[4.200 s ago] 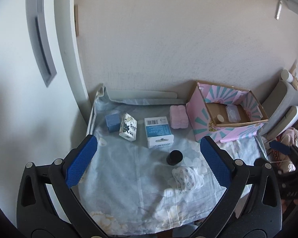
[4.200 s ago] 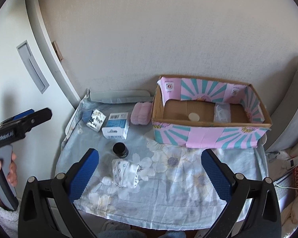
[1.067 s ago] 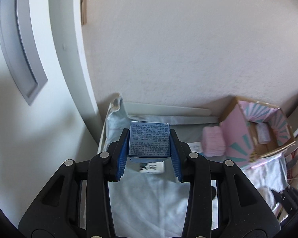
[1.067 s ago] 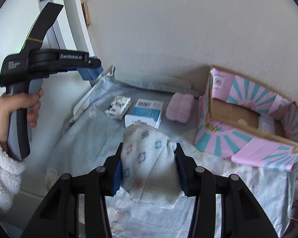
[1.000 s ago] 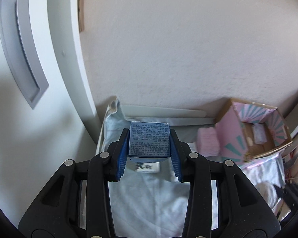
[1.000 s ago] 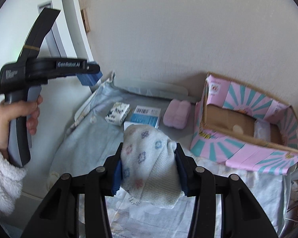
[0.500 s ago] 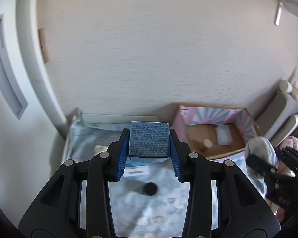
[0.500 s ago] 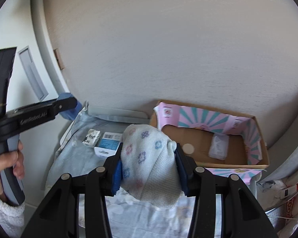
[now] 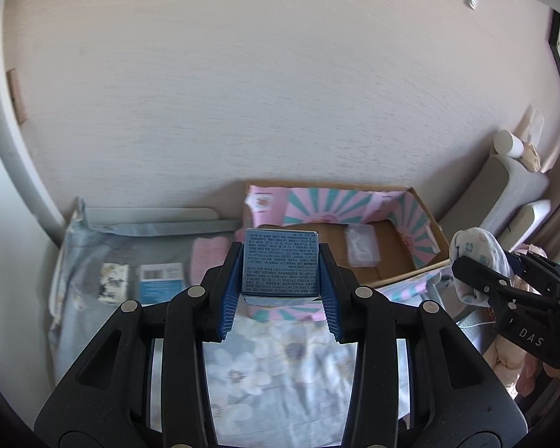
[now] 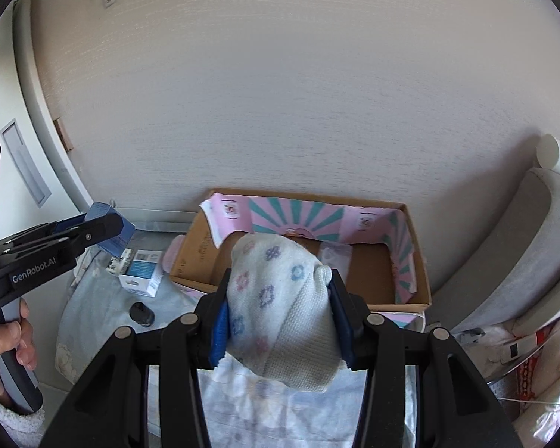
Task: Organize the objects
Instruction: 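Carry the blue cube box and white sock over the cardboard box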
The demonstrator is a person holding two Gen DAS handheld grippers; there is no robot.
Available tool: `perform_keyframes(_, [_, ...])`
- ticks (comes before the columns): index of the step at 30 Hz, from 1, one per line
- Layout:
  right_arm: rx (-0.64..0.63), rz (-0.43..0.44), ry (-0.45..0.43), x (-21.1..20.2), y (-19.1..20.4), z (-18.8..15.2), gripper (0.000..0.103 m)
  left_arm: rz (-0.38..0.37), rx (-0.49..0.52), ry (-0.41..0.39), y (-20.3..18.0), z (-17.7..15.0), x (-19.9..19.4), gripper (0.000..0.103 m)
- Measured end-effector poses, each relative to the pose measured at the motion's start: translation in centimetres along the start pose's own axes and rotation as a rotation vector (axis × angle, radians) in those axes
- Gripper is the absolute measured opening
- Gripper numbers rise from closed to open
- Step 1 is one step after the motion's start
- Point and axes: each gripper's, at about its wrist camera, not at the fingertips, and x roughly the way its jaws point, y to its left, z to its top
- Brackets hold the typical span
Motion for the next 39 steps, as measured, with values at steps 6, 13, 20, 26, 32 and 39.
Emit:
perform_keyframes(6, [0.008, 0.001, 0.010, 0.0, -2.2, -0.4, 0.043, -0.010, 0.012, 0.013, -2.6, -0.3, 1.8, 0.035])
perform_keyframes(13, [-0.012, 0.015, 0.026, 0.3, -3.5, 0.2, 0.043, -0.019, 0.030, 0.034, -4.3, 0.7, 3.4, 0.035])
perform_keyframes(20, [-0.010, 0.037, 0.105, 3.1, -5.3, 3.2, 0.043, -0.051, 0.017, 0.093, -4.4, 3.4, 7.4, 0.035])
perform_keyframes(26, [-0.018, 0.047, 0.183, 7.5, -6.9, 6.6, 0.043, -0.057, 0.029, 0.165, -4.8, 4.8, 11.8, 0.035])
perform_keyframes(32, [-0.036, 0.050, 0.272, 12.1, -7.6, 8.6, 0.043, -0.058, 0.047, 0.253, -5.3, 5.1, 16.3, 0.035])
perform_keyframes(39, [-0.049, 0.056, 0.388, 17.1, -8.1, 8.7, 0.043, -0.048, 0.056, 0.345, -5.5, 4.6, 20.7, 0.035])
